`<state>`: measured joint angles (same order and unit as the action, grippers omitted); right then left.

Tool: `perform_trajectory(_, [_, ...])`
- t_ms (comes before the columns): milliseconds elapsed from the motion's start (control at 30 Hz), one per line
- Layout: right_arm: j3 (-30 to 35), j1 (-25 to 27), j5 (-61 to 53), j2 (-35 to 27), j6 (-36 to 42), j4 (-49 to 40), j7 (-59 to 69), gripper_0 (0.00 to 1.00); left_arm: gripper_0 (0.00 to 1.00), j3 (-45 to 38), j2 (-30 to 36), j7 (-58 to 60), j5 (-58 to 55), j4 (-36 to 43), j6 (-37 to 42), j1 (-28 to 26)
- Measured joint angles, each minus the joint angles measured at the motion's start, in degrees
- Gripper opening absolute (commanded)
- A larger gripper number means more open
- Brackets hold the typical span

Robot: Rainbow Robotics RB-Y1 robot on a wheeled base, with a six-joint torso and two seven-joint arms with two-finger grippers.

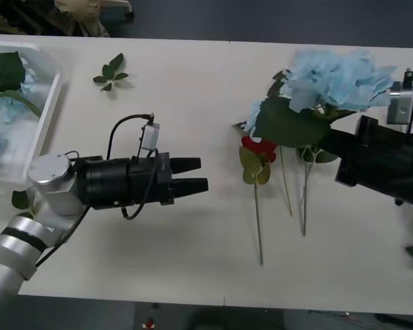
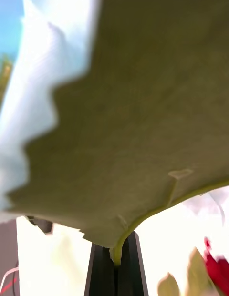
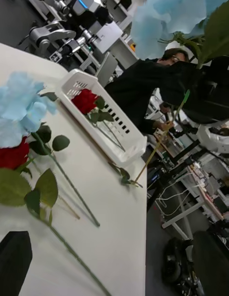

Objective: Put the red flowers into the right box and the blue flowers into the left box

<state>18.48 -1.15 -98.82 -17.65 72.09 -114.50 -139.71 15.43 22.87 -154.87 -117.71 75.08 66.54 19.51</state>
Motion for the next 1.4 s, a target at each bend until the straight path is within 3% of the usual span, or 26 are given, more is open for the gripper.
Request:
perform_trajectory(467, [-9.32, -7.95, 0.00, 7.83, -1.38, 10.65, -10.33, 0.00, 0.98, 9.75, -6.24, 0.00, 1.04, -1.22, -13.58, 7.81])
perform_trajectory(533, [-10.12, -8.68, 0.00, 8.70, -1.57, 11.73, -12.16, 0.00, 0.75, 10.52, -6.78, 0.00, 2.04, -1.22, -15.48, 8.40])
perform_trajectory(567, [-10.44, -8.90, 0.00, 9.15, -1.85, 12.04, -13.06, 0.00, 0.36, 11.13, -6.89, 0.00, 2.09, -1.22, -16.33, 8.73])
perform_trajectory(633, [-11.17, -9.05, 0.00, 9.85, -3.39, 12.16, -13.90, 0.00, 0.00, 12.48, -6.88, 0.00, 2.09, -1.22, -17.80, 9.36])
perform_trajectory(1300, [-13.97, -9.05, -0.02, 10.12, -6.04, 12.46, -13.91, 0.00, 0.00, 13.73, -6.88, 0.00, 2.08, -1.27, -18.40, 9.80])
perform_trajectory(1333, [-13.93, -9.05, -0.05, 10.11, -6.04, 12.46, -13.91, 0.02, 0.00, 13.73, -6.88, 0.00, 2.08, -1.27, -18.40, 9.80])
perform_trajectory(1400, [-13.74, -9.05, -0.19, 10.08, -5.87, 12.46, -13.91, 0.64, 0.00, 13.73, -6.88, 0.00, 2.08, -1.27, -18.40, 9.80])
